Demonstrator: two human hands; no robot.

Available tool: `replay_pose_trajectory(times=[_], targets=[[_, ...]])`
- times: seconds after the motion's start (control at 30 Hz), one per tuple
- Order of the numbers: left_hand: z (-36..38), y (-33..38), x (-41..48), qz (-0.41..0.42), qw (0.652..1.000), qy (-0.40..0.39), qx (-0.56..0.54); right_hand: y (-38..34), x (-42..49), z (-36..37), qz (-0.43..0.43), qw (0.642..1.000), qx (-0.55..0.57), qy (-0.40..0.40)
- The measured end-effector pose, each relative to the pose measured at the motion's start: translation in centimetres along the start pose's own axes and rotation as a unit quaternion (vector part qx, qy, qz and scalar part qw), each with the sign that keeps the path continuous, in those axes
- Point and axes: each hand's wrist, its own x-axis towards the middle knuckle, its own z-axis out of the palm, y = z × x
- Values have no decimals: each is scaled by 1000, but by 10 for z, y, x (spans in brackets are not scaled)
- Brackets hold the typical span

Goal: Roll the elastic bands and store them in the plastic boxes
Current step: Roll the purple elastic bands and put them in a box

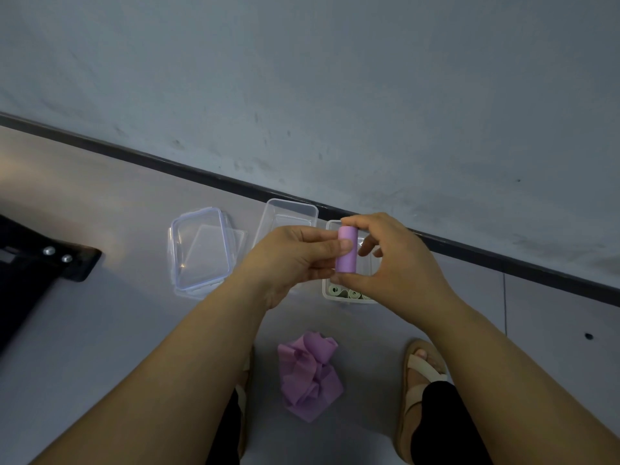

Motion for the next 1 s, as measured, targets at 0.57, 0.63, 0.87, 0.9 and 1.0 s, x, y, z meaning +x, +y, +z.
replay_pose_trajectory(times=[0.57, 0.63, 0.87, 0.9, 1.0], targets=[[2, -4, 1, 14, 994, 27, 102, 0, 2, 2, 70, 996, 23, -40], [0, -5, 1, 37, 978, 55, 199, -1, 2, -5, 123, 983, 108, -83], [2, -4, 0, 73, 958, 47, 274, -2, 2, -20, 167, 954, 231, -96], [3, -4, 0, 76, 958, 46, 274, -2, 2, -20, 165, 955, 229, -96], [3, -4, 0, 75, 961, 51, 260, -1, 1, -20, 170, 952, 244, -74]])
